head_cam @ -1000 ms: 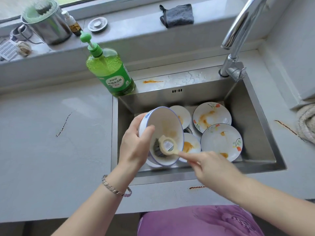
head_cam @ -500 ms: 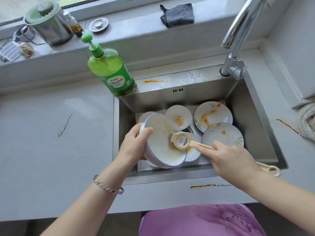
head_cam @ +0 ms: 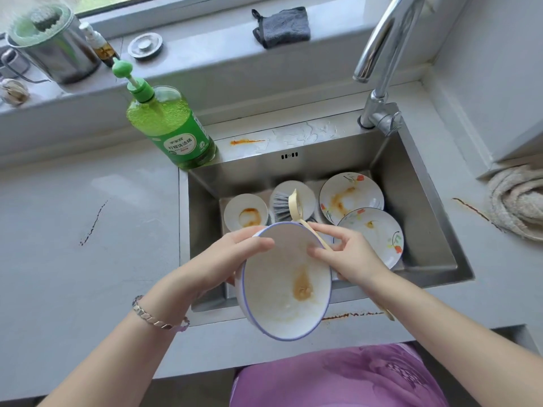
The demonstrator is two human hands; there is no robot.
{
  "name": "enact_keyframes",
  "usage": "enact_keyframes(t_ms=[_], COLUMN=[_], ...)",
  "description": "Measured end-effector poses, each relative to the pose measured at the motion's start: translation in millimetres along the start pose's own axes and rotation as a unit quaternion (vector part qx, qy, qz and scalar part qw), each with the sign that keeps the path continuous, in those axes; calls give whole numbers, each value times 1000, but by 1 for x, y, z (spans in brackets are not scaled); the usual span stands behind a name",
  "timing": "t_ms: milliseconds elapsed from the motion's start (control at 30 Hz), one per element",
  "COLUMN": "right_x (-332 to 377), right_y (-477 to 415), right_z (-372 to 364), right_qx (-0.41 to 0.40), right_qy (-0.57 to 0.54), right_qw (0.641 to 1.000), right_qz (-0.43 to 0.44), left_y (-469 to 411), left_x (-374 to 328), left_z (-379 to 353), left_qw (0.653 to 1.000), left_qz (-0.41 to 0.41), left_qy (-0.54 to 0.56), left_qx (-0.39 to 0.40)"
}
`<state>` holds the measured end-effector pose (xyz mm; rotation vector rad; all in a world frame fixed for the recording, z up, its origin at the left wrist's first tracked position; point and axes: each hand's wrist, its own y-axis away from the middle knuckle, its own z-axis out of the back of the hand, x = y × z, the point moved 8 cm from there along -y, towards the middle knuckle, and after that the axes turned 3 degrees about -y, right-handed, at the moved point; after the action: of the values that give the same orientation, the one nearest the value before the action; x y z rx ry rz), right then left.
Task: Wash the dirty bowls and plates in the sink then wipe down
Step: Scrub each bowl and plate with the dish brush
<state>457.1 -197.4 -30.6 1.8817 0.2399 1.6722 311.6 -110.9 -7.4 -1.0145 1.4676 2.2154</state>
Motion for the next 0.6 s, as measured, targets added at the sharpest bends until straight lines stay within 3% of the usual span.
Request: enact_keyframes(t_ms=[100,200,367,500,600], right_x=[1,-2,4,-2,-5], right_y=[4,-1,-4,-8,-4], right_z=[1,12,24,13,2], right_qx=[-15,-79,-153,-159,-136], right_qy=[-39,-90,-157,-209,-209], right_qw=[999,993,975,965,968], right_qz=[3,9,27,1,-10], left_y=[-1,4,26,33,41], left_x=[-7,-9,2,12,7], left_z=[8,17,0,-21,-12], left_qw=[999,985,934,905,860], left_qz=[-20,-58,-192,-219,-253], left_qy=[4,74,174,172,172], left_qx=[-41,-143,-247,-321,-409])
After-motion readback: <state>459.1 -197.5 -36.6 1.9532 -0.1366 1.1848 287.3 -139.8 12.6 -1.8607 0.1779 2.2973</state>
